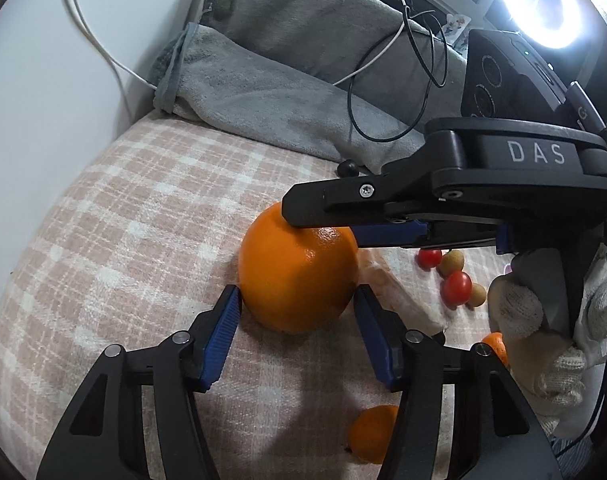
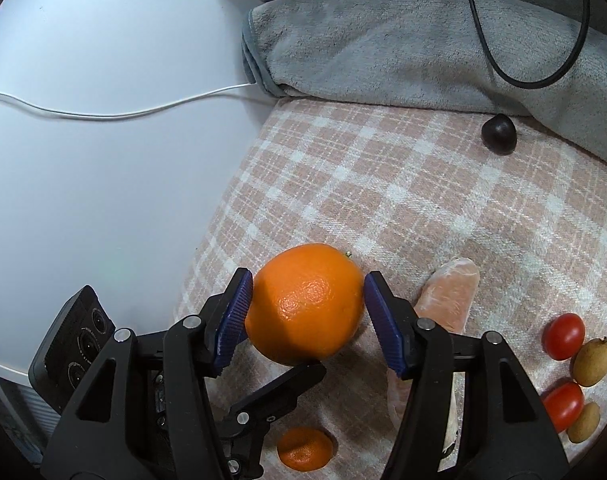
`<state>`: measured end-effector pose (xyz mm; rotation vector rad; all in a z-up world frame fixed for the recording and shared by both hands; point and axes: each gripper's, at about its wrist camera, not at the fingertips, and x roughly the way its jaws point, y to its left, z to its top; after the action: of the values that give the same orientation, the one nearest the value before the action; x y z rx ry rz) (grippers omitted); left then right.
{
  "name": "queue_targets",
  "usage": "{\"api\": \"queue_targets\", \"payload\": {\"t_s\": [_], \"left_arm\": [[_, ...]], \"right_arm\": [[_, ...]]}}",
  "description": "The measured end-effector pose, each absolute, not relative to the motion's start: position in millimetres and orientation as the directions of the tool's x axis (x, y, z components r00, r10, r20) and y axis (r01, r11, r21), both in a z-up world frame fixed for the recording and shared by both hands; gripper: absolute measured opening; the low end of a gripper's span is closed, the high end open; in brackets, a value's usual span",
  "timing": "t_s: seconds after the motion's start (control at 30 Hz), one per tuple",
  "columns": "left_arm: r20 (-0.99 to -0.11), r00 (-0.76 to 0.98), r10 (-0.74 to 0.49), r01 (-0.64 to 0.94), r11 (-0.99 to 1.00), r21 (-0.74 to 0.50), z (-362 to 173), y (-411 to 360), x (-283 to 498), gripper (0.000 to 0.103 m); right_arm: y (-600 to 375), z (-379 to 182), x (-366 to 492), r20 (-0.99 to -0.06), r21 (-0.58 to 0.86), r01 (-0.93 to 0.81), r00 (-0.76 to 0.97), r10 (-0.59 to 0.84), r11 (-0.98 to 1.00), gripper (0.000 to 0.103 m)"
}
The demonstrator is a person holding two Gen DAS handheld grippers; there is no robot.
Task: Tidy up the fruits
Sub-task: 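Close the right tool on the large orange and lift it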
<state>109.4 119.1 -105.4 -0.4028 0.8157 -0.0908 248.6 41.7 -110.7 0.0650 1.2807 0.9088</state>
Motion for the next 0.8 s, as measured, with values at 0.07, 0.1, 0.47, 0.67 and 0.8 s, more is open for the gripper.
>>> {"api": "queue_targets", "payload": {"t_s": [0.07, 0.1, 0.47, 0.67, 0.8], "left_arm": [[-0.690, 0.687, -0.228, -0.074, 0.923, -0.378, -105, 119, 108, 0.057], [-0.691, 0.687, -0.226, -0.073, 0.924, -0.375, -105, 119, 108, 0.057], [-0.687, 0.694, -0.216, -0.068, 0.930, -0.360, -96, 108, 104, 0.057], [-0.674, 0.708, -0.211, -0.052, 0.936, -0.347, -85, 97, 98, 0.057], [-0.665, 0.716, -0.212, -0.036, 0.940, -0.338, -77, 87, 95, 0.057]], "right_arm": [[40, -109, 247, -0.793, 0.506, -0.550, 0.005, 0.609, 0.664, 0.062], [39, -108, 246, -0.794, 0.504, -0.554, 0.006, 0.608, 0.663, 0.062], [27, -99, 240, -0.787, 0.510, -0.546, 0.016, 0.617, 0.665, 0.062], [17, -83, 233, -0.778, 0.508, -0.551, 0.037, 0.628, 0.662, 0.062], [7, -74, 227, -0.771, 0.509, -0.547, 0.053, 0.635, 0.664, 0.062]]}}
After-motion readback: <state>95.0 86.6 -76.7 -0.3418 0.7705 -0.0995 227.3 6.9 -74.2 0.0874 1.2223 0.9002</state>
